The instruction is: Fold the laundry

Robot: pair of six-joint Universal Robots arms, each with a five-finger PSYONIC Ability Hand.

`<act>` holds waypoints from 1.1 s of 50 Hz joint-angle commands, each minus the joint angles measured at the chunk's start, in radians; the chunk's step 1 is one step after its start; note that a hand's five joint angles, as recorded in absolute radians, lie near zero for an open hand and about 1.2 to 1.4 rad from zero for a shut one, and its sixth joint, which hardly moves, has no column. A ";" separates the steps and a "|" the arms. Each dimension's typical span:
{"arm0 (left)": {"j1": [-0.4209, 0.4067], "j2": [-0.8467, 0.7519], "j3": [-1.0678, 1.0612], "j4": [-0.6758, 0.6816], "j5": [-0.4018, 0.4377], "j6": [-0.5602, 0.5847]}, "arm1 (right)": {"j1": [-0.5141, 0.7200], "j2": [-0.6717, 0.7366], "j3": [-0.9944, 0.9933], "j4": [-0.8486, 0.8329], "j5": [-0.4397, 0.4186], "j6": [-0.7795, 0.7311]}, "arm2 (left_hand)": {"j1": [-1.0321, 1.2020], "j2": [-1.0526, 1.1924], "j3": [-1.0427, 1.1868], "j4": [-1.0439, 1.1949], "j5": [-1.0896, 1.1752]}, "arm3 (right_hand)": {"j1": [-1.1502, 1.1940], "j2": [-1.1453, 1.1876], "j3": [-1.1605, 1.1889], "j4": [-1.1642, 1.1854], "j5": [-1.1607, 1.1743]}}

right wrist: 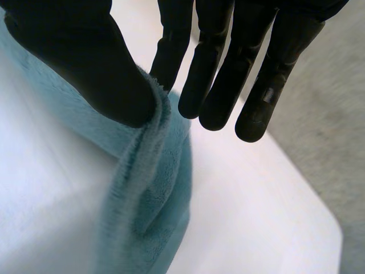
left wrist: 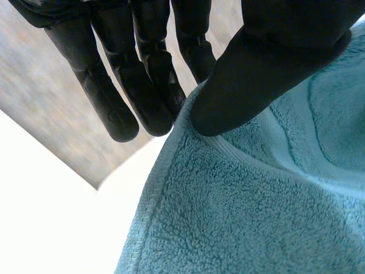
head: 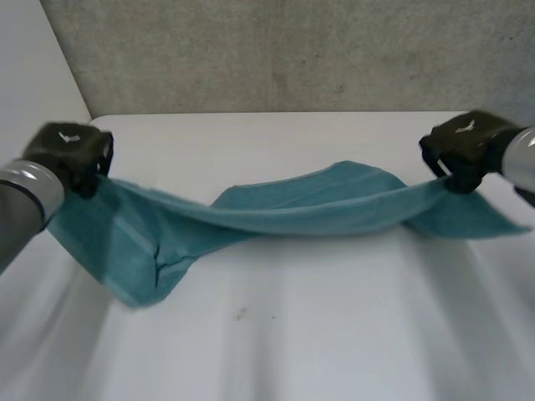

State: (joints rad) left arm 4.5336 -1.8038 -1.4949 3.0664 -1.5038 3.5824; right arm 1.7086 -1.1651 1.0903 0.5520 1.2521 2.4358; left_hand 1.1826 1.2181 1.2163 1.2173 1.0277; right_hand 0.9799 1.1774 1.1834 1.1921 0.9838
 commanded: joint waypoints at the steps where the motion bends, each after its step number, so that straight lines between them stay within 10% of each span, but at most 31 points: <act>1: -0.002 -0.221 0.178 0.055 -0.006 0.094 | 0.057 0.229 -0.188 -0.147 0.127 -0.003 | 0.214 0.178 0.180 0.179 0.194 | 0.416 0.219 0.213 0.204 0.238; 11: -0.024 -0.301 0.551 0.465 -0.001 0.110 | 0.095 0.314 -0.625 -0.600 0.257 -0.003 | 0.214 0.178 0.180 0.179 0.194 | 0.416 0.219 0.213 0.204 0.238; 17: -0.028 -0.226 0.598 0.745 -0.051 0.111 | 0.106 0.214 -0.566 -0.900 0.256 0.000 | 0.214 0.178 0.180 0.179 0.194 | 0.416 0.219 0.213 0.204 0.238; 37: 0.001 -0.154 -0.043 0.580 -0.075 -0.057 | 0.095 0.053 0.288 -0.796 0.023 0.012 | 0.214 0.178 0.180 0.179 0.194 | 0.416 0.219 0.213 0.204 0.238; 49: 0.039 -0.155 -0.177 0.578 -0.070 -0.063 | 0.074 0.150 0.375 -0.744 -0.003 0.310 | 0.214 0.178 0.180 0.179 0.194 | 0.416 0.219 0.213 0.204 0.238; 55: 0.062 -0.147 -0.191 0.578 -0.072 -0.062 | 0.037 0.151 0.385 -0.741 0.007 0.572 | 0.214 0.178 0.180 0.179 0.194 | -0.282 -0.480 -0.486 -0.494 -0.461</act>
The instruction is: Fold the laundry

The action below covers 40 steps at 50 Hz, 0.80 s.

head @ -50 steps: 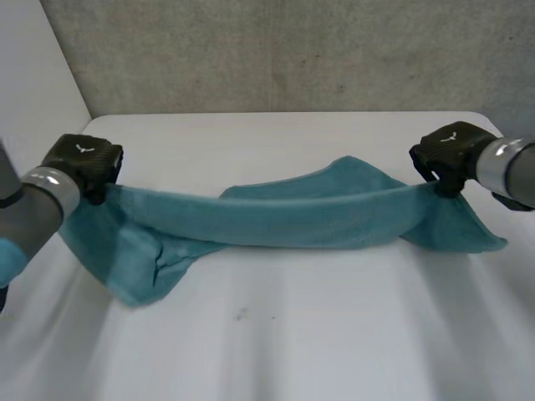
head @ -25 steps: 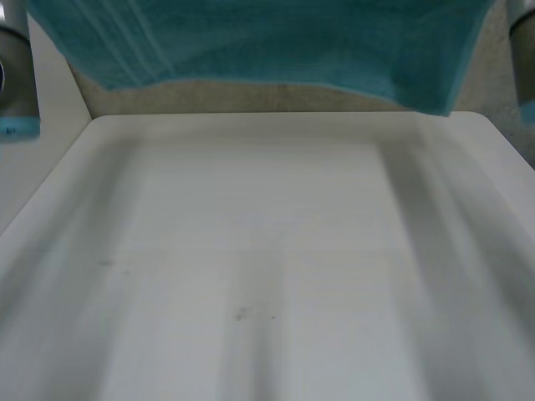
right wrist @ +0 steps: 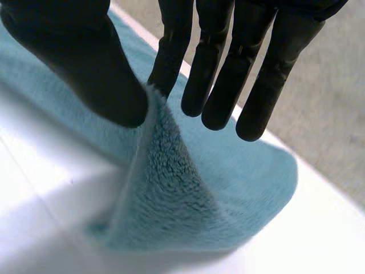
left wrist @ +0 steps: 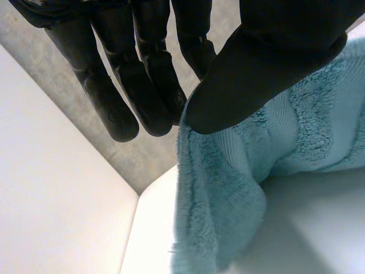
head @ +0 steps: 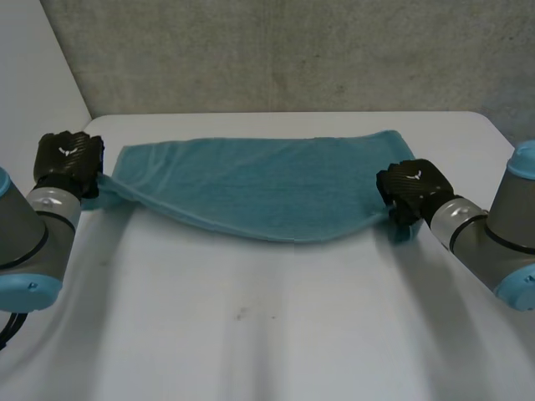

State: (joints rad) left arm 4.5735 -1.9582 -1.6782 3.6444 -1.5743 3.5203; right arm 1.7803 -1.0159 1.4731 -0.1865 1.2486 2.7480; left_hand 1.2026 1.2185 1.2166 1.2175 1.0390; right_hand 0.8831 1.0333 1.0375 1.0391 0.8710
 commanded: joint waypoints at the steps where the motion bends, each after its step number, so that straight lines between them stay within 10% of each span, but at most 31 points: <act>1: 0.024 0.008 -0.008 -0.001 -0.001 0.000 | -0.047 0.003 0.006 -0.002 0.014 0.309 | 0.194 0.178 0.180 0.179 0.183 | -0.222 -0.373 -0.377 -0.378 -0.385; 26: 0.036 0.010 -0.003 0.000 -0.001 -0.004 | -0.124 0.000 0.154 -0.033 0.012 0.437 | 0.194 0.178 0.180 0.179 0.183 | -0.399 -0.549 -0.553 -0.555 -0.561; 32: 0.036 0.010 -0.001 0.000 -0.003 -0.003 | -0.116 0.031 0.133 -0.126 0.018 0.427 | 0.194 0.178 0.180 0.179 0.183 | -0.149 -0.300 -0.304 -0.305 -0.312; 34: 0.036 0.010 -0.005 0.000 -0.003 -0.004 | -0.124 0.072 0.113 -0.168 0.041 0.421 | 0.194 0.178 0.180 0.179 0.183 | 0.387 0.237 0.233 0.231 0.225; 40: 0.033 0.010 -0.009 -0.004 -0.003 -0.004 | -0.134 0.057 0.098 -0.209 0.132 0.417 | 0.194 0.178 0.180 0.179 0.183 | 0.513 0.363 0.359 0.357 0.351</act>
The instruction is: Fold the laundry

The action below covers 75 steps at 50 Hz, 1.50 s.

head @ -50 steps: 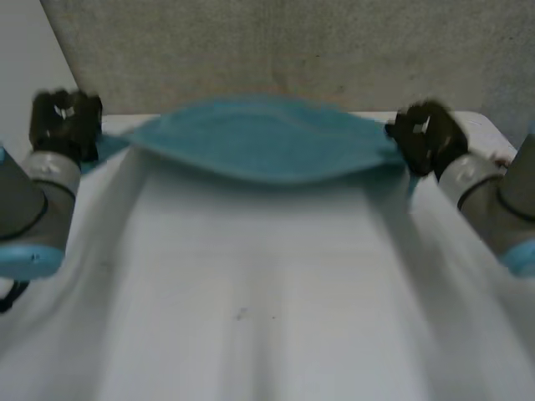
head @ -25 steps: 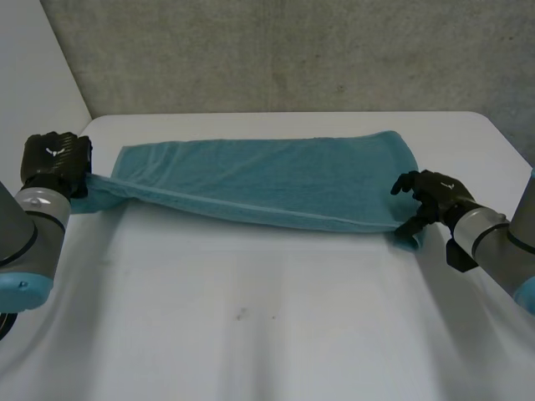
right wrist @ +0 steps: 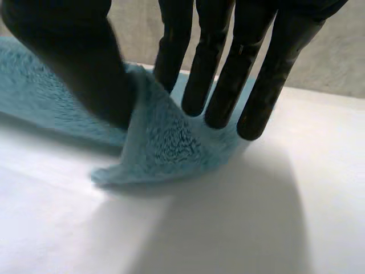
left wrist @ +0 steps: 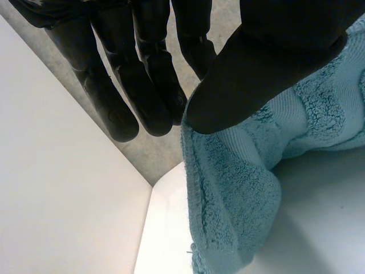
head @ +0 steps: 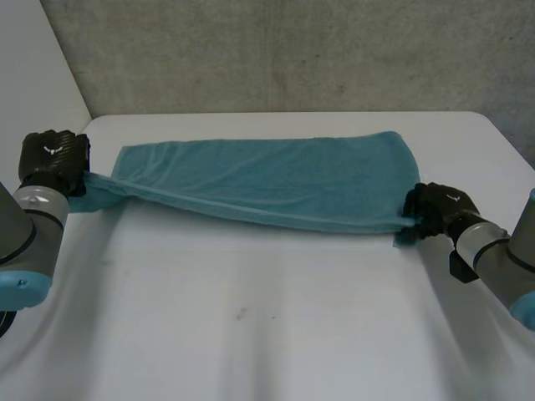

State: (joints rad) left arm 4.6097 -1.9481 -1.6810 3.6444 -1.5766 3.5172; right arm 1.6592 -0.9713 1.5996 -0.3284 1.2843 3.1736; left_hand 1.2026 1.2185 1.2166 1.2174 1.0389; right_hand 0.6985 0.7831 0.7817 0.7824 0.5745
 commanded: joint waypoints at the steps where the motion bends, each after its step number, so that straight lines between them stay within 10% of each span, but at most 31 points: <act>1: -0.005 0.003 -0.008 -0.013 0.000 -0.001 | -0.022 -0.030 -0.035 -0.057 0.113 -0.017 | 0.194 0.178 0.180 0.179 0.183 | 0.698 0.613 0.615 0.614 0.647; 8: -0.003 0.094 -0.013 -0.124 0.000 -0.003 | -0.058 -0.253 -0.038 0.011 0.061 -0.127 | 0.194 0.178 0.180 0.179 0.183 | 0.698 0.613 0.615 0.614 0.647; 20: 0.000 0.480 0.070 -0.351 0.006 0.005 | -0.147 -0.539 -0.398 0.601 -0.073 -0.487 | 0.194 0.178 0.180 0.179 0.183 | 0.698 0.613 0.615 0.614 0.647; 33: 0.008 0.333 0.113 -0.567 0.101 0.016 | -0.148 -0.358 -0.422 0.888 -0.053 -0.877 | 0.194 0.178 0.180 0.179 0.183 | 0.698 0.613 0.615 0.614 0.647; 51: -0.049 -0.141 0.590 -0.509 0.061 0.111 | 0.056 0.037 -0.830 0.586 0.168 -0.917 | 0.194 0.178 0.180 0.179 0.183 | 0.698 0.613 0.615 0.614 0.647; 56: -0.078 -0.060 0.762 -0.137 0.023 0.112 | 0.117 0.004 -1.027 0.205 0.230 -0.861 | 0.194 0.178 0.180 0.179 0.183 | 0.698 0.613 0.615 0.614 0.647; 61: -0.080 0.004 0.788 0.058 -0.003 0.102 | 0.126 -0.185 -0.902 -0.010 0.224 -0.744 | 0.194 0.178 0.180 0.179 0.183 | 0.698 0.613 0.615 0.614 0.647; 75: -0.046 0.003 0.526 -0.015 0.001 -0.027 | 0.128 -0.291 -0.496 -0.037 0.132 -0.699 | 0.194 0.178 0.180 0.179 0.183 | 0.698 0.613 0.615 0.614 0.647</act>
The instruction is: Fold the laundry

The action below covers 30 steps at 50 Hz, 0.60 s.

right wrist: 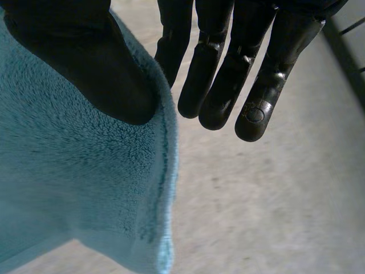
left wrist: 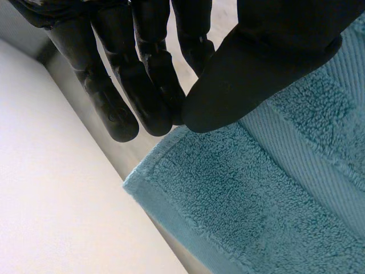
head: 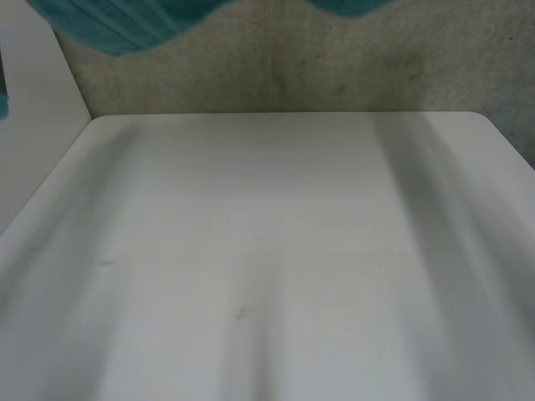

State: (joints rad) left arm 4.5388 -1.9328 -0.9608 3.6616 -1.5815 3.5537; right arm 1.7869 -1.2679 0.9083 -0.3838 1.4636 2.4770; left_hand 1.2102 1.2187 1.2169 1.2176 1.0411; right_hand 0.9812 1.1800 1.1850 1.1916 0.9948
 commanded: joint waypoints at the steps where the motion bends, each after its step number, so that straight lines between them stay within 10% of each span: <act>1: 0.025 -0.012 -0.194 -0.032 0.006 -0.064 | 0.000 0.005 0.196 0.019 -0.048 -0.003 | 0.186 0.178 0.179 0.179 0.181 | 0.415 0.216 0.211 0.205 0.227; 17: 0.014 -0.227 -0.498 0.002 0.005 -0.068 | -0.006 0.361 0.437 0.064 -0.057 -0.012 | 0.186 0.178 0.179 0.179 0.181 | 0.415 0.216 0.211 0.205 0.227; 30: 0.031 0.049 -0.769 -0.248 0.006 -0.046 | -0.043 0.150 0.463 0.543 -0.072 -0.038 | 0.186 0.178 0.179 0.179 0.181 | 0.415 0.216 0.211 0.205 0.227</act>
State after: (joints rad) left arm 4.5570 -2.0598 -1.5986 3.5919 -1.5780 3.4886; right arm 1.7720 -0.9583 1.3604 -0.1409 1.4037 2.4588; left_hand 1.2102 1.2192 1.2169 1.2176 1.0411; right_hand 0.9812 1.1800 1.1859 1.1918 0.9950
